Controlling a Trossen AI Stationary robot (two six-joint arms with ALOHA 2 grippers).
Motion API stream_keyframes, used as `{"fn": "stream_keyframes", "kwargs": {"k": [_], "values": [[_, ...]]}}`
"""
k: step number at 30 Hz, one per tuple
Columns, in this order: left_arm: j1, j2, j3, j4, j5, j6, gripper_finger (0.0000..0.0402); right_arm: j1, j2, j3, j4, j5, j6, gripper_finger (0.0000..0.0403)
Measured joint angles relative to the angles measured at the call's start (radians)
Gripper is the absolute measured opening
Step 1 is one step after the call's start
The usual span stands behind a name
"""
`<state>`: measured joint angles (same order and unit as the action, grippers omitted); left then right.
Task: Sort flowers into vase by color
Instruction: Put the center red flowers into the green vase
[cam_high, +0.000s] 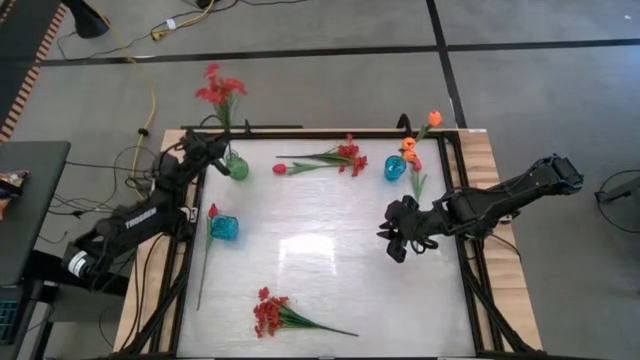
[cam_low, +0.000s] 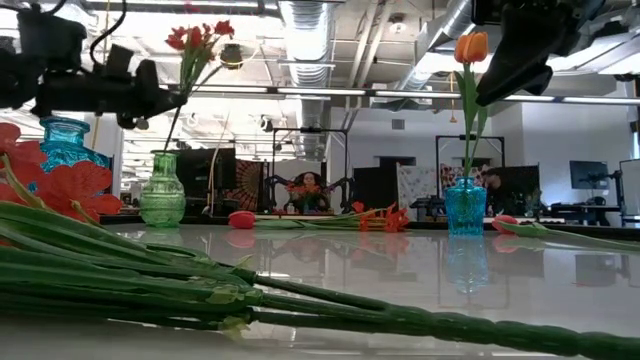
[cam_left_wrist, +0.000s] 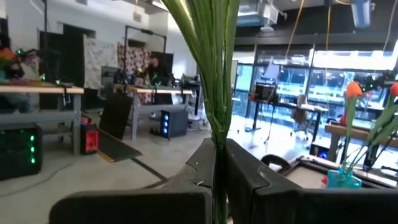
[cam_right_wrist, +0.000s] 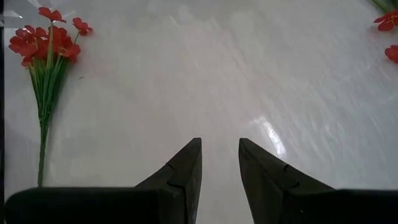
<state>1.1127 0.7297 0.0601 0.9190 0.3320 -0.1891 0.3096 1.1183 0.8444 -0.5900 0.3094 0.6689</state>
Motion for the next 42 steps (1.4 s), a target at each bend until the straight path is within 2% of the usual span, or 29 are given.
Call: {"fn": "stream_keyframes", "kwargs": {"k": [9, 16, 21, 42], "values": [[0.002, 0.002, -0.011, 0.013, 0.014, 0.038, 0.0002, -0.005, 0.0, 0.0, 0.0, -0.025, 0.0, 0.0132], [0.002, 0.004, -0.011, -0.082, 0.052, 0.098, 0.0002, -0.005, 0.0, 0.0, 0.0, -0.025, 0.003, 0.0132], [0.001, 0.003, -0.011, -0.059, 0.063, 0.082, 0.0008, -0.005, 0.0, 0.0, 0.0, -0.024, 0.003, 0.0132], [0.002, 0.003, -0.011, -0.056, 0.061, 0.045, 0.0133, -0.005, 0.0, 0.0, 0.0, -0.023, 0.0, 0.0132]]}}
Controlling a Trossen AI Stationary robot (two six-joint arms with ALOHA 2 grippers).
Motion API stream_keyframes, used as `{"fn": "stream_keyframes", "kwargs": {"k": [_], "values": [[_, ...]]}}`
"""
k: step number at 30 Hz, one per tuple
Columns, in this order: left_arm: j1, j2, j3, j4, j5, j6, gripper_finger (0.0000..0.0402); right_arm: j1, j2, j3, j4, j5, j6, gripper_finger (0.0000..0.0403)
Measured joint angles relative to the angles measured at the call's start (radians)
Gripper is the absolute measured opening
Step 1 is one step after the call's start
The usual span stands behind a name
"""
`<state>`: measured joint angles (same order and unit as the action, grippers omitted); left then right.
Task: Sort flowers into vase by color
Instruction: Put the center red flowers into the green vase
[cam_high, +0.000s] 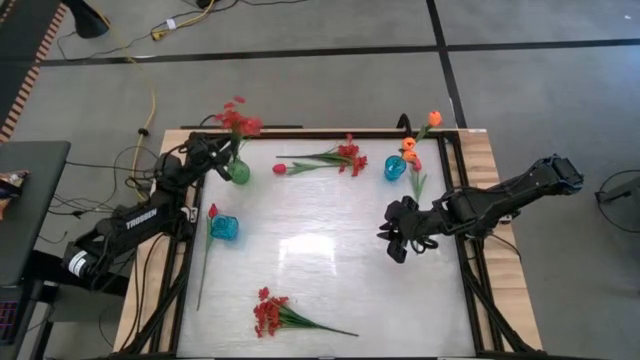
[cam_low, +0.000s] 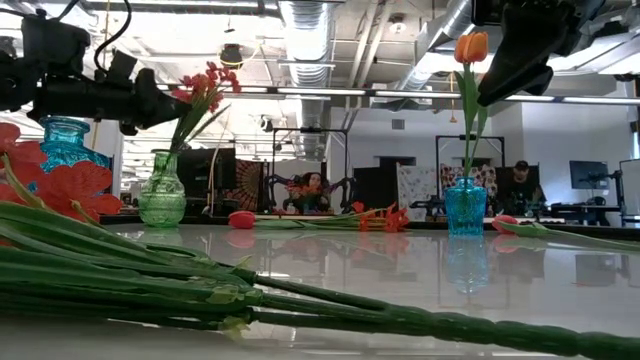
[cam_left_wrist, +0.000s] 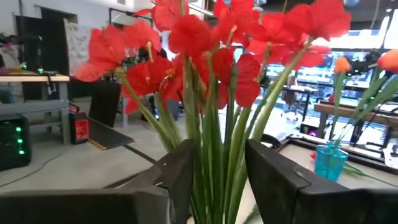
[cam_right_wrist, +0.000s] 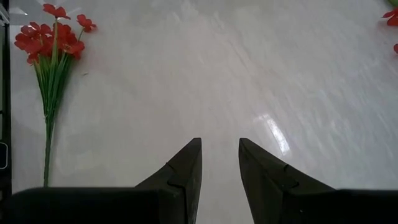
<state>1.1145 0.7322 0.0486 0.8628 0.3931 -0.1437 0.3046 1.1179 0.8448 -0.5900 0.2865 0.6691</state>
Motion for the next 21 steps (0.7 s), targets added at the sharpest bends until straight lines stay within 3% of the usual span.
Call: {"fn": "stream_keyframes", "kwargs": {"k": [7, 10, 17, 21], "values": [[0.0, -0.001, 0.001, -0.034, 0.048, -0.02, 0.0147, 0.0, 0.0, 0.0, 0.0, 0.0, 0.0, 0.0132], [0.0, -0.014, 0.024, -0.132, 0.051, -0.026, 0.0152, 0.0, 0.0, 0.0, 0.0, 0.0, 0.0, 0.0132], [0.0, -0.115, 0.195, -0.611, 0.095, 0.13, 0.0165, 0.0, 0.0, 0.0, 0.0, 0.001, 0.0, 0.0132], [-0.002, -0.16, 0.326, -0.94, 0.02, 0.232, 0.0174, -0.005, 0.0, 0.0, 0.0, 0.003, -0.019, 0.0132]]}}
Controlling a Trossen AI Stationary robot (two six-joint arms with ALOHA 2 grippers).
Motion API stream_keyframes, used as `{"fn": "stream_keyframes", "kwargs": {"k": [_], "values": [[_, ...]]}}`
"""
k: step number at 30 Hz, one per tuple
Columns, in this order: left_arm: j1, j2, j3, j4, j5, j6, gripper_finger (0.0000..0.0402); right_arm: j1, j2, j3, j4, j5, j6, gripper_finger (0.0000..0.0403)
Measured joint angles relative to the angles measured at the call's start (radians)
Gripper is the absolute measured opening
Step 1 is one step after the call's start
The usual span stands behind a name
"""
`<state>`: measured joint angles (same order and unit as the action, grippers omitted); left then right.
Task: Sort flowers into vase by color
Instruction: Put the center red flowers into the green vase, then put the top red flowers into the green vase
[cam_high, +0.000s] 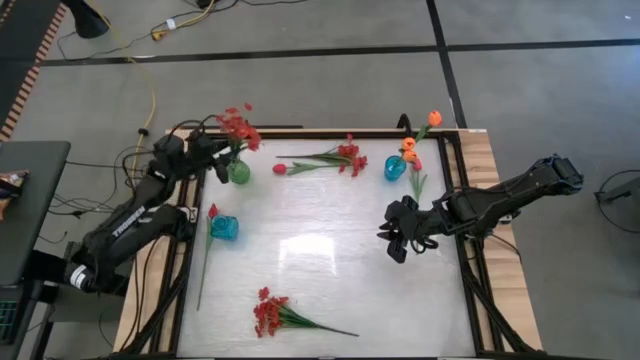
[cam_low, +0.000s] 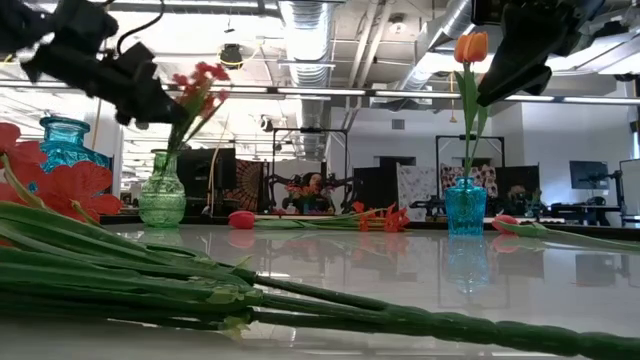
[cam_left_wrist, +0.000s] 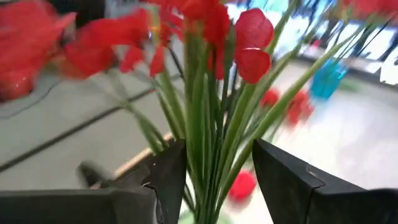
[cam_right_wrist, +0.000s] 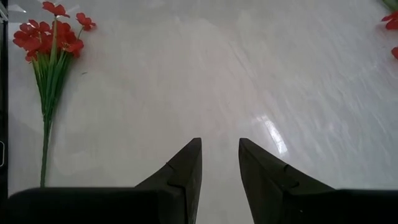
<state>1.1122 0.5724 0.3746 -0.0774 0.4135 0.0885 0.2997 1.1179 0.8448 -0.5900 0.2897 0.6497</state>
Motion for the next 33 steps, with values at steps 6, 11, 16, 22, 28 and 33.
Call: {"fn": "stream_keyframes", "kwargs": {"k": [6, 11, 16, 22, 28, 33], "values": [[-0.021, -0.002, 0.131, -0.337, -0.133, 0.04, 0.0194, -0.037, 0.0, 0.0, 0.0, 0.0, -0.01, 0.0132], [-0.044, -0.002, 0.166, -0.424, -0.121, 0.001, 0.0209, -0.06, 0.0, 0.0, 0.002, -0.003, -0.059, 0.0132], [-0.067, -0.001, 0.198, -0.481, -0.114, -0.004, 0.0227, -0.082, 0.0, 0.0, 0.022, -0.039, -0.082, 0.0132], [-0.1, -0.003, 0.265, -0.593, -0.116, 0.018, 0.0237, -0.094, 0.0, 0.0, 0.078, -0.087, -0.083, 0.0132], [-0.21, -0.012, 0.265, -0.591, -0.05, 0.031, 0.0238, -0.091, 0.0, 0.0, 0.085, -0.118, -0.083, 0.0132], [-0.359, -0.003, 0.265, -0.584, -0.01, 0.032, 0.0238, -0.091, 0.0, 0.0, 0.08, -0.163, -0.087, 0.0132]]}}
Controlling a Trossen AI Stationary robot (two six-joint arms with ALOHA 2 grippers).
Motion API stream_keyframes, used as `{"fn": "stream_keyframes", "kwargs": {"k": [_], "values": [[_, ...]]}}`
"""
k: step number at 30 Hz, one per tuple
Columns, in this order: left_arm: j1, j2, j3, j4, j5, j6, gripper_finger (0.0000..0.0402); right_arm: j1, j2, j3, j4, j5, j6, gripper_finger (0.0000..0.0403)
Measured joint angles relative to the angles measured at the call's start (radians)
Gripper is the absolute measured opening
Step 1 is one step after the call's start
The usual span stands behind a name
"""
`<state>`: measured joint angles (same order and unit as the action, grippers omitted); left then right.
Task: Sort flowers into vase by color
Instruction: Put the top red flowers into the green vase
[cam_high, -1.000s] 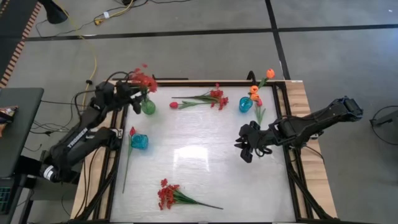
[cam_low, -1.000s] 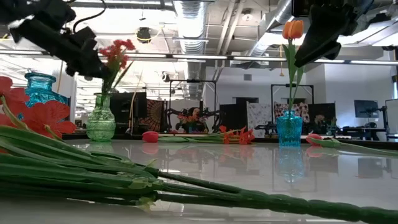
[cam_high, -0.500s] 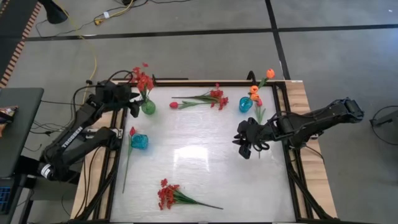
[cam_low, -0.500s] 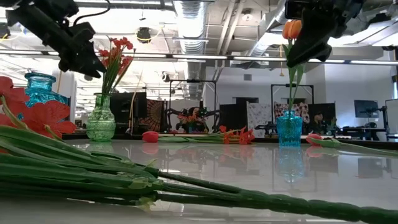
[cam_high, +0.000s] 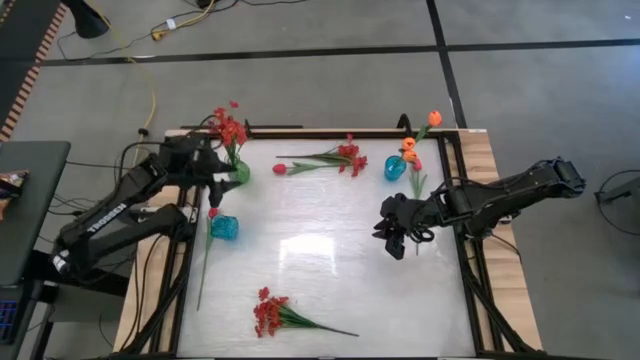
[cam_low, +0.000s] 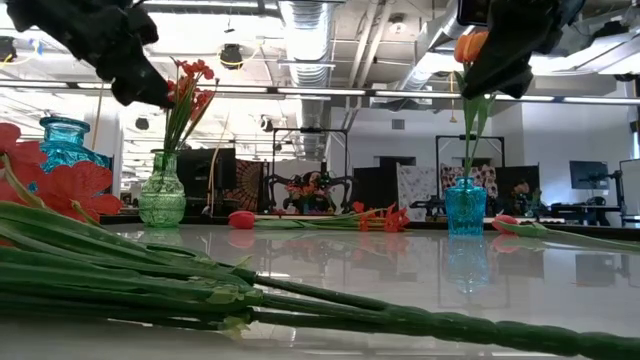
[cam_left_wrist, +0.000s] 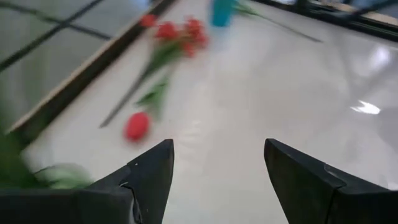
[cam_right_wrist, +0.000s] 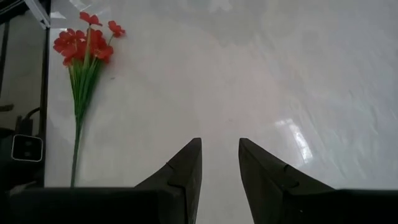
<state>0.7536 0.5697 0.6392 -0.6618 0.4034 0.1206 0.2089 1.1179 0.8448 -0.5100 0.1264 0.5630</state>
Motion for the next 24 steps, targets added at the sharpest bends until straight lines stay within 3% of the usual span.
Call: {"fn": "stream_keyframes", "kwargs": {"k": [8, 15, 20, 24], "values": [[-0.255, 0.0, 0.0, 0.024, 0.006, -0.043, 0.0238, 0.0, 0.0, 0.0, -0.001, -0.04, -0.015, 0.0132], [-0.467, 0.037, 0.0, 0.085, -0.121, -0.18, 0.0238, 0.007, 0.0, 0.0, -0.002, -0.055, -0.024, 0.0132], [-0.628, 0.134, 0.0, 0.323, -0.21, -0.151, 0.0238, 0.007, 0.0, 0.0, -0.001, -0.052, -0.021, 0.0132], [-0.729, 0.275, 0.066, 0.447, -0.319, -0.111, 0.0238, -0.004, 0.0, 0.0, -0.001, -0.023, 0.073, 0.0132]]}}
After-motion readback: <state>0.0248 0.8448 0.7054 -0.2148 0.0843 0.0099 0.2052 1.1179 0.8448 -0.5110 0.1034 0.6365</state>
